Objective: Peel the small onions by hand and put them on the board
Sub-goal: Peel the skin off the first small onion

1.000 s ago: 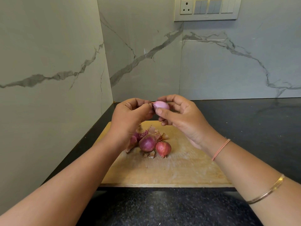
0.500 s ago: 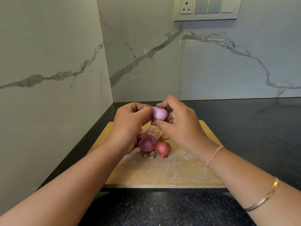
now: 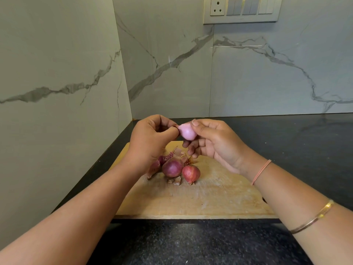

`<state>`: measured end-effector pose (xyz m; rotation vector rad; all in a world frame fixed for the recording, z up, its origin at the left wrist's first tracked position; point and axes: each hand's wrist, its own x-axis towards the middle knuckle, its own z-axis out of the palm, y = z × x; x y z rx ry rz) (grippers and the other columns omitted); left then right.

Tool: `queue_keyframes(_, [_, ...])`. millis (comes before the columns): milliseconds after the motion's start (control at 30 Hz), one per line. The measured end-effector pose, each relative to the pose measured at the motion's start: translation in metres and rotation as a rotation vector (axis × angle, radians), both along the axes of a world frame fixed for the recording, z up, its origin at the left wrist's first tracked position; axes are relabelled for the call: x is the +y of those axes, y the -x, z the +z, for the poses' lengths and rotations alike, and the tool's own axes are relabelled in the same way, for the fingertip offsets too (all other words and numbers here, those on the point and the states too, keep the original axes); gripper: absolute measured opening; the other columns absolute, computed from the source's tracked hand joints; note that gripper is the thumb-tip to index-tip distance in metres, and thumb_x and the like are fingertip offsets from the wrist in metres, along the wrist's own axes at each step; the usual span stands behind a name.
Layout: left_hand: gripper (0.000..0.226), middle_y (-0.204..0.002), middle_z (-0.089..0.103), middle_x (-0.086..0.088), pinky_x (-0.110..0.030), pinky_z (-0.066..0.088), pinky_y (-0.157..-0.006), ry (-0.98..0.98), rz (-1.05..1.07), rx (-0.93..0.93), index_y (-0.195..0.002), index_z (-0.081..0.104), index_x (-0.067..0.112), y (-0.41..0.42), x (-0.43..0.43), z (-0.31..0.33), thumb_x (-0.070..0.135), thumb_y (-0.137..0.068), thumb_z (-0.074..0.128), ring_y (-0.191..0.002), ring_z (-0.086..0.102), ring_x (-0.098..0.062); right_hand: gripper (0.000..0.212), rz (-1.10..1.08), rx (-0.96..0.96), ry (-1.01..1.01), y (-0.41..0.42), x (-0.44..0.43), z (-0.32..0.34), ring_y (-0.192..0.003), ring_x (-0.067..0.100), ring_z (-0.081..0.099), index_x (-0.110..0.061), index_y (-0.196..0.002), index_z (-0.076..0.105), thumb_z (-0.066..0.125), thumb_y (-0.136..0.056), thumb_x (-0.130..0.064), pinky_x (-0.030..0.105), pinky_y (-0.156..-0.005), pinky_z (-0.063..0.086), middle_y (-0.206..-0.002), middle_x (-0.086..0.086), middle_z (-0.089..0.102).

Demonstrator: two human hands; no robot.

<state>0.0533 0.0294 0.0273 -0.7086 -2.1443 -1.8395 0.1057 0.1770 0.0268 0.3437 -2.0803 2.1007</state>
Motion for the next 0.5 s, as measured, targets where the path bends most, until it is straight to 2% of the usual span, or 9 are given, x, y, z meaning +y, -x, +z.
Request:
queue_keyframes(100, [0.015,-0.078,0.07,-0.01,-0.032,0.057,-0.078,-0.025,-0.04,-0.009,-0.074,0.066,0.012,-0.0007,0.0011,0.0004,0.0,-0.083,0.064,-0.081,0.07,-0.028,0.032,0.018,-0.044,0.083,0.0014,0.0017,0.0006,-0.051,0.015,0.055,0.003,-0.108,0.06,0.04,-0.1,-0.021,0.022,-0.047,0.046,-0.07,0.014,0.062])
queue_keyframes(200, [0.012,-0.078,0.071,-0.011,-0.024,0.057,-0.071,-0.118,-0.107,-0.108,-0.079,0.066,0.007,-0.003,0.0017,0.0007,-0.002,-0.085,0.06,-0.074,0.071,-0.022,0.024,-0.02,-0.032,0.079,0.0037,0.0015,-0.0022,-0.057,0.013,0.055,-0.002,-0.104,0.063,0.044,-0.099,-0.016,0.021,-0.052,0.047,-0.079,0.011,0.064])
queue_keyframes(300, [0.009,-0.083,0.072,-0.01,-0.023,0.057,-0.073,-0.169,-0.136,-0.181,-0.084,0.067,0.007,-0.0024,0.0013,0.0004,0.0,-0.084,0.062,-0.079,0.072,-0.022,0.021,-0.045,-0.016,0.049,0.0055,-0.0001,-0.0053,-0.065,0.014,0.058,-0.003,-0.108,0.064,0.048,-0.097,-0.011,0.021,-0.059,0.05,-0.087,0.012,0.063])
queue_keyframes(433, [0.007,-0.088,0.073,-0.013,-0.027,0.057,-0.078,-0.094,-0.098,-0.149,-0.089,0.07,0.005,0.0003,0.0015,-0.0013,0.005,-0.083,0.066,-0.084,0.071,-0.023,0.029,-0.098,0.008,0.01,0.0056,0.0018,-0.0068,-0.073,0.014,0.061,-0.001,-0.119,0.062,0.058,-0.091,-0.009,0.022,-0.066,0.052,-0.096,0.014,0.066])
queue_keyframes(500, [0.006,-0.086,0.072,-0.012,-0.024,0.057,-0.075,-0.079,-0.087,-0.142,-0.088,0.07,0.005,-0.0002,0.0013,-0.0016,0.006,-0.083,0.067,-0.082,0.071,-0.02,0.034,-0.124,0.038,-0.059,0.0049,0.0022,-0.0073,-0.075,0.015,0.062,-0.005,-0.118,0.063,0.067,-0.084,-0.007,0.023,-0.068,0.052,-0.102,0.014,0.067])
